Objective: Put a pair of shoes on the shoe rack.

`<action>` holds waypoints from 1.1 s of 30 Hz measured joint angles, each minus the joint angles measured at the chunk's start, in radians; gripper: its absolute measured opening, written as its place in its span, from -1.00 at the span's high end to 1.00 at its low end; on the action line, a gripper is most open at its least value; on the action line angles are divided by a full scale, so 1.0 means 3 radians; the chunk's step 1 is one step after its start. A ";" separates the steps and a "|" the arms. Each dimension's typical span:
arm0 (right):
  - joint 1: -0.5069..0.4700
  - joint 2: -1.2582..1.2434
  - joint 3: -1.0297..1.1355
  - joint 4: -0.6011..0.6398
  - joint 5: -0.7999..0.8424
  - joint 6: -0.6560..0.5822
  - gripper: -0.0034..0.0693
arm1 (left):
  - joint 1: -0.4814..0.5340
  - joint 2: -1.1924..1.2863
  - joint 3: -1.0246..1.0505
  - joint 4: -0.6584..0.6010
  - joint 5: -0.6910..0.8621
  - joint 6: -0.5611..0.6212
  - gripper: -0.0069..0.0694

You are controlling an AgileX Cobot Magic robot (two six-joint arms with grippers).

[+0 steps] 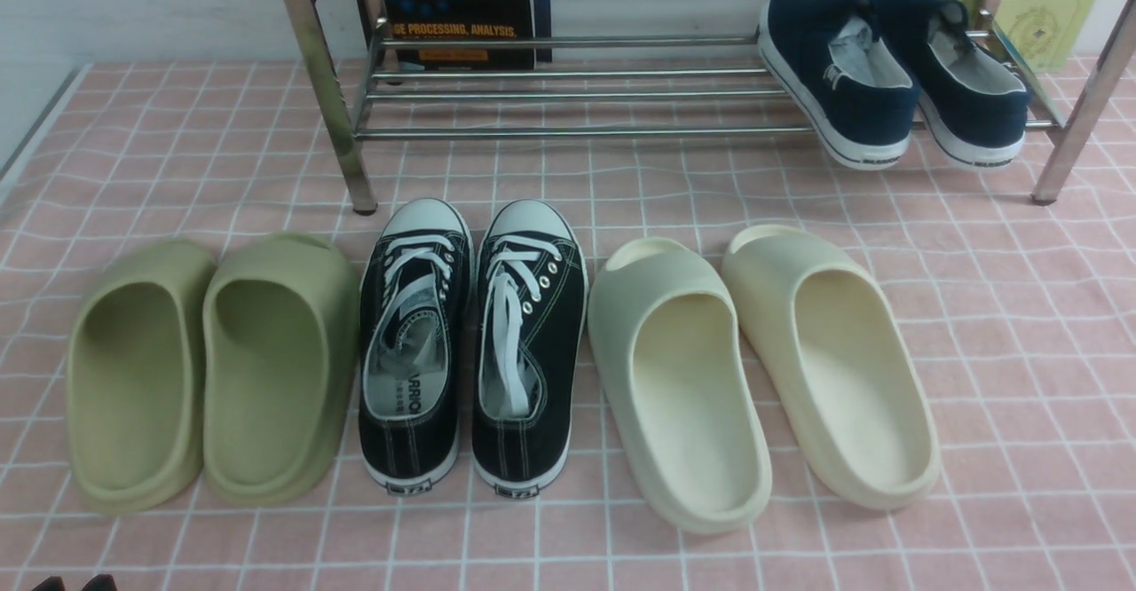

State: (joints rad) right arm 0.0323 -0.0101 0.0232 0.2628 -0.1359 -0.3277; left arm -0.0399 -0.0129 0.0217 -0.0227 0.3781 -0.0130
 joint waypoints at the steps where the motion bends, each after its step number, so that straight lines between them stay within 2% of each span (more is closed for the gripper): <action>1: 0.0000 0.0000 0.0000 0.0000 0.0088 0.0000 0.91 | 0.0000 0.0000 0.0000 0.0000 0.0000 0.0000 0.19; 5: 0.0000 0.0000 0.0000 0.0000 0.0395 0.0000 0.91 | 0.0000 0.0000 0.0000 0.0000 0.0000 0.0000 0.19; 9: 0.0000 0.0000 0.0000 -0.0012 0.1319 0.0000 0.89 | 0.0000 0.0000 0.0000 0.0000 0.0000 0.0000 0.19; 12: 0.0000 0.0000 -0.0015 -0.0098 0.1667 0.0000 0.88 | 0.0000 0.0000 0.0000 0.0000 0.0000 0.0000 0.19; 27: 0.0000 0.0000 -0.0031 -0.0231 0.1733 0.0000 0.84 | 0.0000 0.0000 0.0000 0.0000 0.0000 0.0000 0.19; 33: 0.0000 0.0000 -0.0035 -0.0503 0.1733 0.0000 0.82 | 0.0000 0.0000 0.0000 0.0000 0.0000 0.0000 0.19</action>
State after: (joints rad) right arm 0.0323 -0.0101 0.0128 0.1119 0.3840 -0.3277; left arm -0.0399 -0.0129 0.0217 -0.0227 0.3781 -0.0130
